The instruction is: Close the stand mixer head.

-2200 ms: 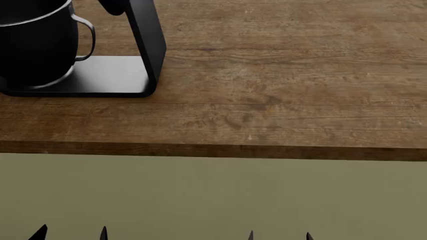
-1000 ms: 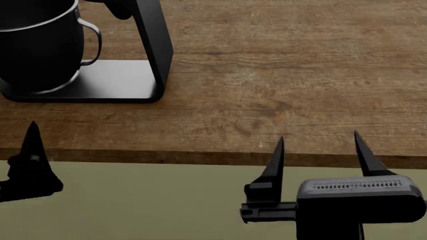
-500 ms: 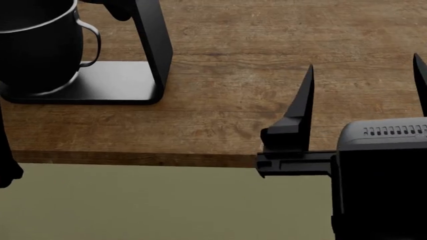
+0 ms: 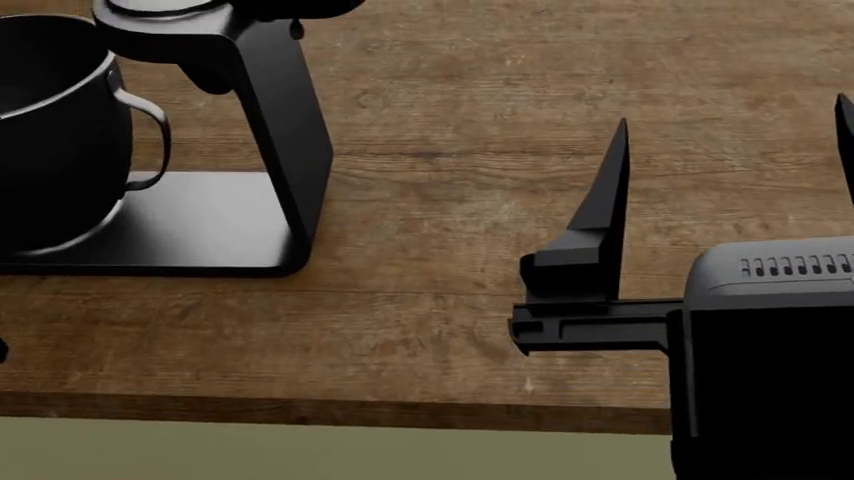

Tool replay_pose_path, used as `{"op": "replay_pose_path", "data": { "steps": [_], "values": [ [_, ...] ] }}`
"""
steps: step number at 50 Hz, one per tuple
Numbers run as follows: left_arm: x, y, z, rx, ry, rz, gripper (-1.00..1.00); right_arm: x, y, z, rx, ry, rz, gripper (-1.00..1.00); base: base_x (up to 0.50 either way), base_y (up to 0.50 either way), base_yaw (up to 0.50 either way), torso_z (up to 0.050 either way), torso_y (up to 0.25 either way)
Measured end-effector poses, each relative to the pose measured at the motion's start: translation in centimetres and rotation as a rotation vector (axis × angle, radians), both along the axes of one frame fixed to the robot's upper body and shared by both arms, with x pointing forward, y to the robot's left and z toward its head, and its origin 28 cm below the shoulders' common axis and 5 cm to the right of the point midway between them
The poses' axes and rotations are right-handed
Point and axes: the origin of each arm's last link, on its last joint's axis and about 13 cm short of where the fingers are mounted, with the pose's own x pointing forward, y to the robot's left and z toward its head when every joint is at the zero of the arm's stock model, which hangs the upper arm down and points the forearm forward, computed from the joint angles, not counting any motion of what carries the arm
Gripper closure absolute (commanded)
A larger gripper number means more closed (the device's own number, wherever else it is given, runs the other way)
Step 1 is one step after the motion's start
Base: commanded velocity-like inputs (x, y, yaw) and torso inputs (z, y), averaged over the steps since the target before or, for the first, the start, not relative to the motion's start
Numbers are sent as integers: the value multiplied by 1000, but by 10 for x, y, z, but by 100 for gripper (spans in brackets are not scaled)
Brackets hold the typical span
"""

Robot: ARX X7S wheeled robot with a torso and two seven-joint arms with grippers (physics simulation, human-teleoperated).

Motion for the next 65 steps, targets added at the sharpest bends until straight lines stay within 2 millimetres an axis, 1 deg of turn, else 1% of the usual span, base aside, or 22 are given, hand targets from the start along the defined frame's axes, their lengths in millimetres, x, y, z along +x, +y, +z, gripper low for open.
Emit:
{"op": "replay_pose_path", "data": {
  "steps": [34,45,54,65],
  "values": [
    [-13,4,11,19,-24,11,-100,1,3,-2,-6,1,30,-100,309,0,0,0,0],
    [-19,6,16,20,-35,18,-100,2,5,-1,-6,13,52,-100,31,0,0,0,0],
    [-24,7,18,29,-38,19,-100,6,9,13,22,23,90,-100,0,0,0,0,0],
    [-27,8,19,33,-37,18,-100,24,9,51,67,17,108,-100,0,0,0,0,0]
  ]
}}
